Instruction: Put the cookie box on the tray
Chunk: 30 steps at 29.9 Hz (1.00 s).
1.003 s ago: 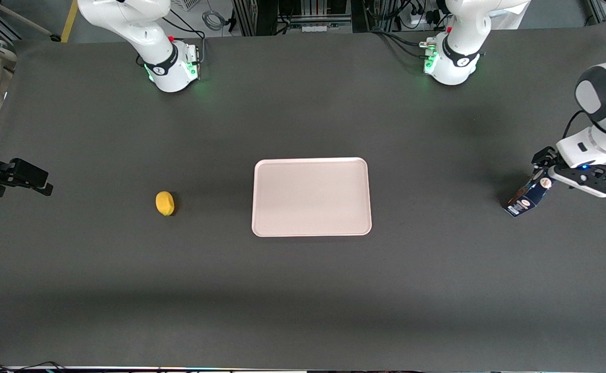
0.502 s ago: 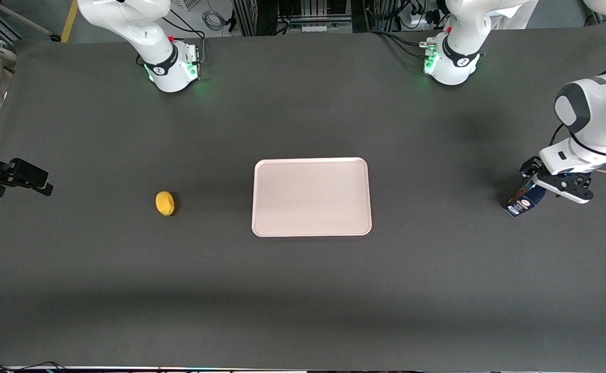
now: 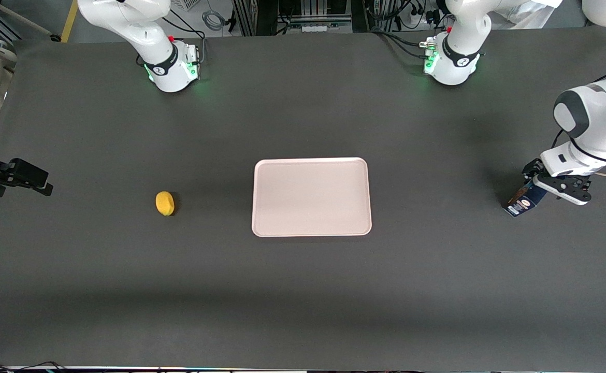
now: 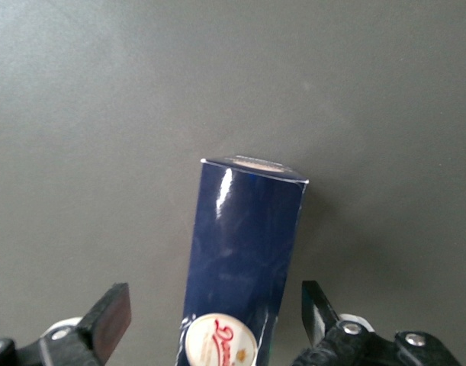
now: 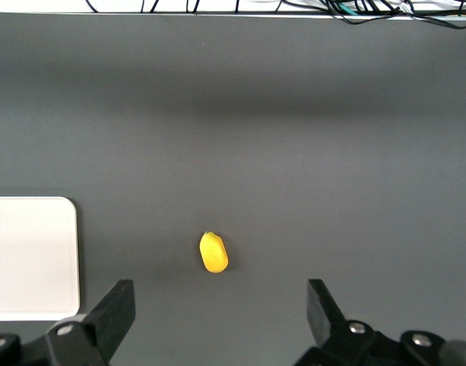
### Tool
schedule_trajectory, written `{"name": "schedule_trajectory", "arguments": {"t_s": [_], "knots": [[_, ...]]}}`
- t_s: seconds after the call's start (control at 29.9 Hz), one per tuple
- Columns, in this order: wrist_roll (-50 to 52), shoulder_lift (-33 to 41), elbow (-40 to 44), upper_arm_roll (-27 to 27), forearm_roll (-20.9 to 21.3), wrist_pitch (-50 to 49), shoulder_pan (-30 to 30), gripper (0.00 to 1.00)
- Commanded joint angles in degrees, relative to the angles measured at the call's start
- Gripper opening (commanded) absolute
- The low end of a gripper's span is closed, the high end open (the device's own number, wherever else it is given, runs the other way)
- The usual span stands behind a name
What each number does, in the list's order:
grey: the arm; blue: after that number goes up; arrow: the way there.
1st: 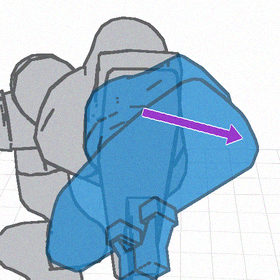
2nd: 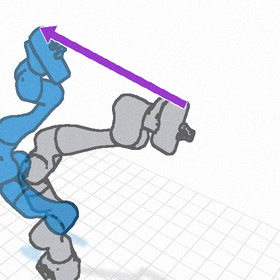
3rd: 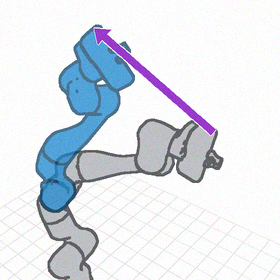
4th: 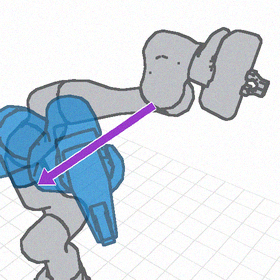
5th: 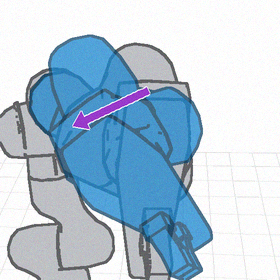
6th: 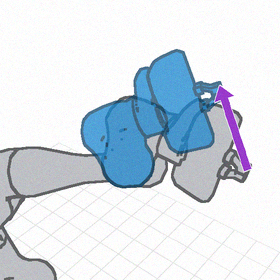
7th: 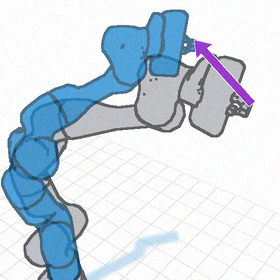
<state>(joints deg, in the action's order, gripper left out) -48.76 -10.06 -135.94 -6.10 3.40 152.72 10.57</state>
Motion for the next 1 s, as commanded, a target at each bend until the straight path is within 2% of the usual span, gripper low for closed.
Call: {"name": "schedule_trajectory", "arguments": {"t_s": [0.0,0.3,0.4,0.53,0.6,0.94,0.97], "knots": [[-1.8,-1.7,-1.3,-0.5,-2.0,3.6,-1.0,1.0],[-1.8,-3.3,-1.5,-0.5,-2.6,5.3,-1.3,0.96],[-1.8,-3.2,-1.5,-0.5,-2.6,5.3,-1.3,0.88],[-2.0,-3.0,-1.4,-0.5,-2.6,5.2,-1.4,0.71],[-2.4,-3.0,-1.3,-0.5,-2.6,5.1,-1.3,0.68],[-2.6,-2.9,-1.0,-0.5,-2.6,4.7,-1.3,0.37],[-2.6,-2.9,-1.0,-0.5,-2.6,4.7,-1.3,0.37]]}}
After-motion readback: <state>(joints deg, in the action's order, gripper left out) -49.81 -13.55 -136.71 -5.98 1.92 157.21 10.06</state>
